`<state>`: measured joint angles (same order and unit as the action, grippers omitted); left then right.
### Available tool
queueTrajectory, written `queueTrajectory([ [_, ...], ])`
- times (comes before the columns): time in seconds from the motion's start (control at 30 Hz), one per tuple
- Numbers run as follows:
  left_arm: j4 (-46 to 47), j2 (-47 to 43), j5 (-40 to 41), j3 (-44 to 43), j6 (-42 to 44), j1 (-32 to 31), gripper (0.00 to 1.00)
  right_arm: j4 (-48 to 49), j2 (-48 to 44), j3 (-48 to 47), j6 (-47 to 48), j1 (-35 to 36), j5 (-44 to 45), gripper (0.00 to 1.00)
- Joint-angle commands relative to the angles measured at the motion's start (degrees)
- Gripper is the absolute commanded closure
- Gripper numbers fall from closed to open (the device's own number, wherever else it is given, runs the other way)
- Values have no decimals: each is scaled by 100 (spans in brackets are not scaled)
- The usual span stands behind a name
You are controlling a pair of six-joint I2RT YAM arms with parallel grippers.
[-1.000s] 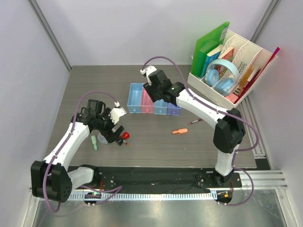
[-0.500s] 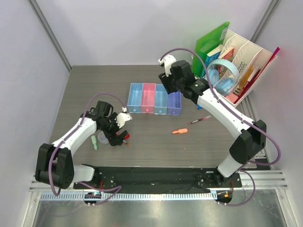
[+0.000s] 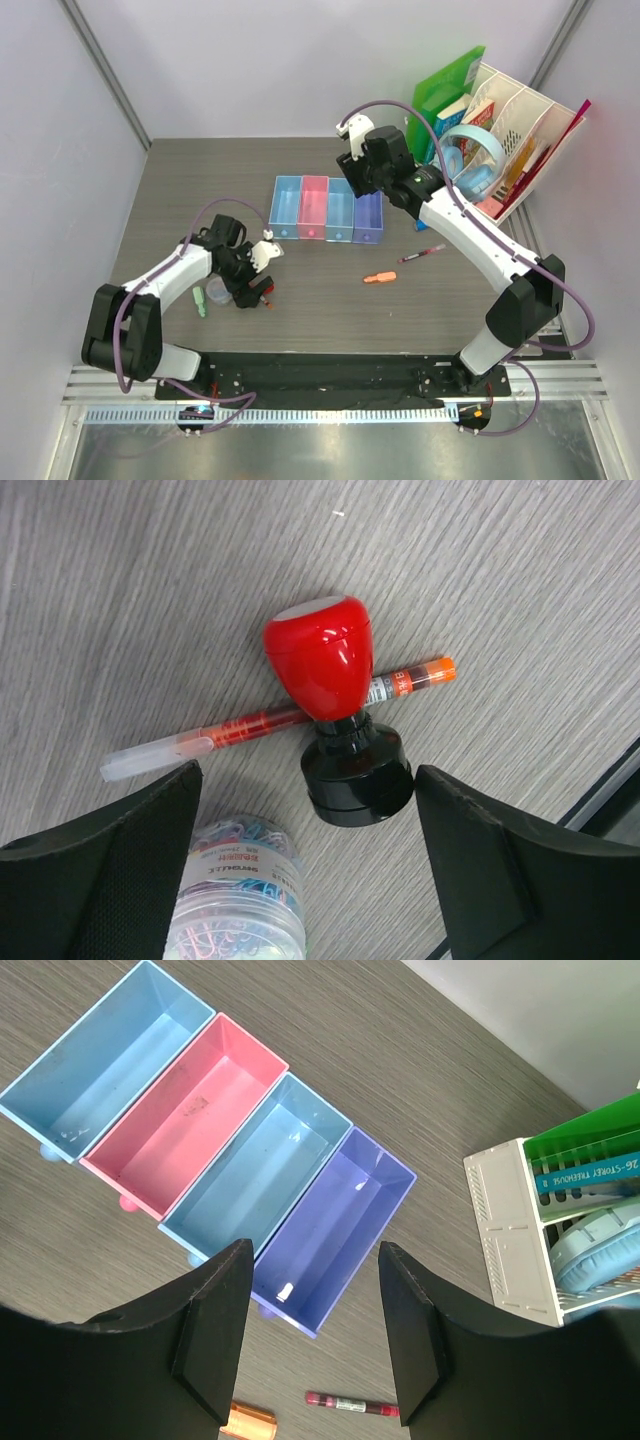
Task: Sort the stationery into containers
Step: Pick up the stationery from the center of the board.
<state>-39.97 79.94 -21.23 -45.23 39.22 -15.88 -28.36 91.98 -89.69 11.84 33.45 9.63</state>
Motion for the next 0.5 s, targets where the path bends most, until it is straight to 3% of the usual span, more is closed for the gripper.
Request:
queueTrajectory([
  [0.0,156,65,67,41,-64,-56,17,120,-128,-119,3,-41,-101,41],
  [0.47,208,434,102,-3,-178,-231,28,155,-128,-75,-58,-67,-207,42],
])
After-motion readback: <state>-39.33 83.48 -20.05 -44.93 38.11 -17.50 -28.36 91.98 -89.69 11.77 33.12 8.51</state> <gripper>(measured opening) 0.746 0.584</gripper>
